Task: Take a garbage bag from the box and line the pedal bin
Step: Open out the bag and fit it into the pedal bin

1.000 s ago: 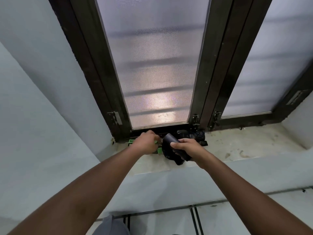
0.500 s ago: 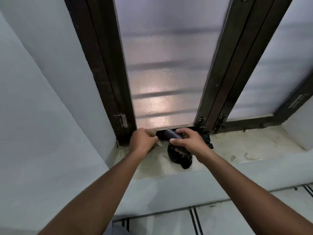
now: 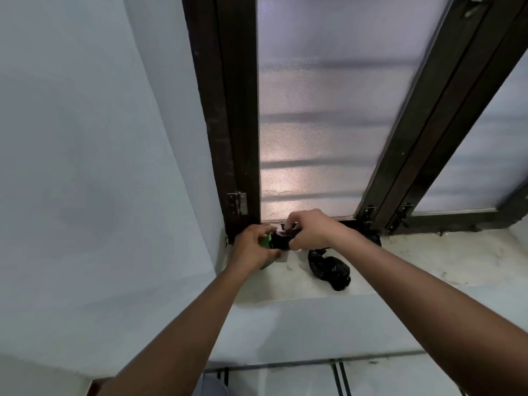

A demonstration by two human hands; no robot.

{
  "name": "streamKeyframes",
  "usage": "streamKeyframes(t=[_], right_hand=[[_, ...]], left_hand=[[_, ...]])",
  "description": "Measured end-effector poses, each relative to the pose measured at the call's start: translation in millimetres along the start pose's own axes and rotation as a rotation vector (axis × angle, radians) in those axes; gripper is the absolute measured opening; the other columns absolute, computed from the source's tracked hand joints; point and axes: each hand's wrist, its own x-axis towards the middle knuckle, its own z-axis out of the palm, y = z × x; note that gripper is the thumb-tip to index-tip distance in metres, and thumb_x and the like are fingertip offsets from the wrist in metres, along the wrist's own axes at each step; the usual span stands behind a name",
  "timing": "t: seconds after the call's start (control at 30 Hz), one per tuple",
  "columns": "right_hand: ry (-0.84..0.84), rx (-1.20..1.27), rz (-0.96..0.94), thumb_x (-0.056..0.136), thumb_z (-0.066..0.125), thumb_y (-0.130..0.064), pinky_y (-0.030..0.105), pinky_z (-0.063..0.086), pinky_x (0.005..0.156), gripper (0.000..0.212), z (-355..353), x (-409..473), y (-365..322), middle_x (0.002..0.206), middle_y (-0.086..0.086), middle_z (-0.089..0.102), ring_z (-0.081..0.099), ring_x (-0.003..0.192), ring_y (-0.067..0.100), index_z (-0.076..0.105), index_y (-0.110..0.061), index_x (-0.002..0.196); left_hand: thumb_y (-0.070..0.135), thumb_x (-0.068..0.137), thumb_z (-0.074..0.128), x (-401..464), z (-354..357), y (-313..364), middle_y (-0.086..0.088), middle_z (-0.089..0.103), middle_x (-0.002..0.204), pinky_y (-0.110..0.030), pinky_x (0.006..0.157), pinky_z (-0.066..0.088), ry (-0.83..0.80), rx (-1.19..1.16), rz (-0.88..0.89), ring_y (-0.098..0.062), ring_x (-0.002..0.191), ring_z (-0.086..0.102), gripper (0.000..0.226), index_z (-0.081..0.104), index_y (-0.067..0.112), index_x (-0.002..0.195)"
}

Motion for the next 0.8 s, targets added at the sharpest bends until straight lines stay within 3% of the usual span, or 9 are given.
streamKeyframes(t=[0.13,0.27,0.37,0.43,0.57,0.6,0.67,0.73,0.8], right_hand=[[-0.042,-0.251,-0.059,0.069,0.079,-0.030,0.030,0.060,0.073,0.049,0,15,-22,0.106,-0.003,0.067,0.069,0.086,0.017,0.071,-0.035,0.117],[-0.057,-0.167,-0.030,0.068,0.080,-0.031,0.031,0.063,0.073,0.050,5,30,-25,0.098,-0.005,0.070,0.075,0.077,0.016,0.069,-0.040,0.116],[-0.008,-0.013,0.020,0.075,0.074,-0.027,0.032,0.064,0.077,0.045,3,36,-13,0.107,-0.003,0.071,0.075,0.080,0.014,0.068,-0.036,0.119],[0.030,0.094,0.073,0.076,0.068,-0.026,0.030,0.063,0.075,0.041,6,41,-1,0.111,-0.001,0.071,0.074,0.087,0.016,0.070,-0.034,0.116],[0.033,0.374,0.172,0.080,0.071,-0.024,0.031,0.057,0.075,0.045,24,47,20,0.114,0.000,0.065,0.065,0.097,0.019,0.066,-0.030,0.124],[-0.004,0.504,0.196,0.081,0.072,-0.022,0.031,0.054,0.071,0.042,29,47,23,0.106,0.001,0.065,0.063,0.092,0.020,0.066,-0.029,0.122],[-0.062,0.788,0.236,0.084,0.072,-0.016,0.033,0.057,0.066,0.032,36,46,28,0.098,0.004,0.066,0.061,0.081,0.021,0.071,-0.025,0.115],[-0.034,0.944,0.215,0.085,0.075,-0.014,0.034,0.059,0.076,0.024,37,46,32,0.106,0.009,0.070,0.062,0.087,0.023,0.075,-0.015,0.109],[-0.026,1.052,0.143,0.086,0.077,-0.014,0.026,0.056,0.068,0.021,34,45,30,0.097,0.012,0.068,0.061,0.083,0.021,0.074,-0.004,0.103]], left_hand=[[0.027,0.065,0.094,-1,-2,-4,0.008,0.063,0.129,-0.034,0.095,0.054,-0.016,0.013,0.035,-0.014,0.114,0.061,0.065,0.071,0.031,0.126],[0.020,0.070,0.092,0,-1,-8,0.009,0.064,0.127,-0.029,0.091,0.051,0.003,-0.109,-0.003,-0.015,0.115,0.062,0.069,0.066,0.029,0.133],[0.017,0.080,0.086,-3,-2,-10,0.010,0.059,0.129,-0.024,0.093,0.047,0.023,-0.162,-0.015,-0.010,0.118,0.056,0.073,0.055,0.031,0.145],[0.017,0.084,0.083,-3,-2,-13,0.007,0.057,0.134,-0.024,0.097,0.046,0.034,-0.146,-0.004,-0.012,0.121,0.056,0.065,0.057,0.031,0.142],[0.017,0.086,0.078,-3,-2,-16,0.004,0.057,0.125,-0.016,0.095,0.042,0.089,-0.043,0.060,-0.018,0.118,0.060,0.021,0.073,0.023,0.105],[0.021,0.084,0.080,-5,-3,-17,0.006,0.055,0.125,-0.009,0.092,0.039,0.076,-0.032,0.064,-0.016,0.117,0.059,0.021,0.073,0.022,0.104],[0.033,0.076,0.087,-7,-5,-20,0.011,0.050,0.129,0.001,0.086,0.033,0.005,-0.003,0.067,-0.008,0.117,0.055,0.043,0.071,0.021,0.114],[0.037,0.069,0.092,-7,-7,-24,0.013,0.048,0.133,0.001,0.086,0.032,-0.042,0.033,0.084,-0.005,0.117,0.052,0.061,0.069,0.019,0.123],[0.028,0.078,0.087,-5,-6,-24,0.009,0.054,0.132,-0.002,0.090,0.036,0.007,0.004,0.097,-0.009,0.119,0.055,0.048,0.071,0.016,0.122]])
